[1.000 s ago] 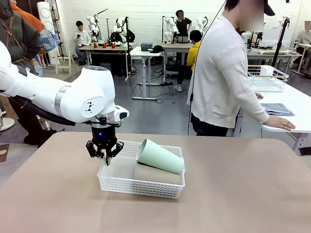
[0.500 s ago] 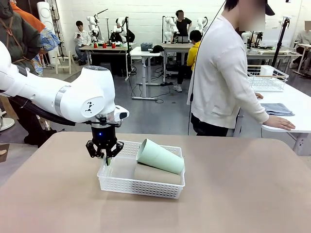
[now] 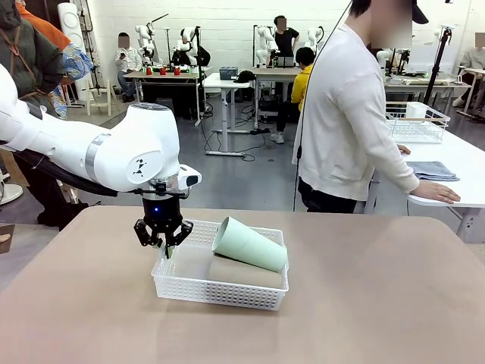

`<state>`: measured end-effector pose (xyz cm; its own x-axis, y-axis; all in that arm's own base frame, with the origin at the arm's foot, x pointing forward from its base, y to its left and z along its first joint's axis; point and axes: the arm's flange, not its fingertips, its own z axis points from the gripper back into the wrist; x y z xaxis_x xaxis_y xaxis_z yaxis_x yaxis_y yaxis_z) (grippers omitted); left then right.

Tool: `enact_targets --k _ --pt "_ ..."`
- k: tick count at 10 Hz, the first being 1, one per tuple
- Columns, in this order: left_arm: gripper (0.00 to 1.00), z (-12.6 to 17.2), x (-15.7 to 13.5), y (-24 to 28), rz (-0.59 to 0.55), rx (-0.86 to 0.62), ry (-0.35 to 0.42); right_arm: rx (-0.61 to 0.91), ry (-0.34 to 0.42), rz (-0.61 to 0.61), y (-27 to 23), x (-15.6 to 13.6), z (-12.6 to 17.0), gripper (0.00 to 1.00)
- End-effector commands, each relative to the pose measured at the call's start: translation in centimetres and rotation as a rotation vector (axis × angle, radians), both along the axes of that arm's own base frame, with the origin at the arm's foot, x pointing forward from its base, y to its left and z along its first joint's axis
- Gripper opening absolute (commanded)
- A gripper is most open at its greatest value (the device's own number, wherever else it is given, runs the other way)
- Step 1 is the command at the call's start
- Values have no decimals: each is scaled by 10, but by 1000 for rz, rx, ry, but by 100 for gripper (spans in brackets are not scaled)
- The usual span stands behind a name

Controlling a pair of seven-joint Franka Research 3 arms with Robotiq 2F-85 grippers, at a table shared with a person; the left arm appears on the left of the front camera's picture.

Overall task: Clean and organize the cups into the basket.
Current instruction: Move the Organizing basket back to the left side of the table.

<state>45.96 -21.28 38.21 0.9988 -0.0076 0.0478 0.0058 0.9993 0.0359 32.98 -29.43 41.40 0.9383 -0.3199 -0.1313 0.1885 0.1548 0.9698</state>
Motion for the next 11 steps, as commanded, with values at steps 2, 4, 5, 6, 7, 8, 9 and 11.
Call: enact_targets --k 2,4,5,6,7,8,9,11 --pt "0 1 1 -1 0 -2 -8 0 -8 23 11 1 2 100" --pt "0 1 1 -1 0 -2 -8 0 -8 23 11 1 2 100" --pt "0 1 1 -1 0 -2 -8 0 -8 23 11 1 2 100" --pt "0 1 1 -1 0 -2 -8 0 -8 23 11 1 2 100" --pt "4 0 0 0 0 0 0 0 -8 23 11 1 2 100" --pt "4 1 5 50 52 46 -62 0 -8 23 11 1 2 100" --pt "4 -3 14 100 129 140 -109 0 -8 23 11 1 2 100" --pt "4 -17 18 171 91 196 -71 0 -8 23 11 1 2 100"
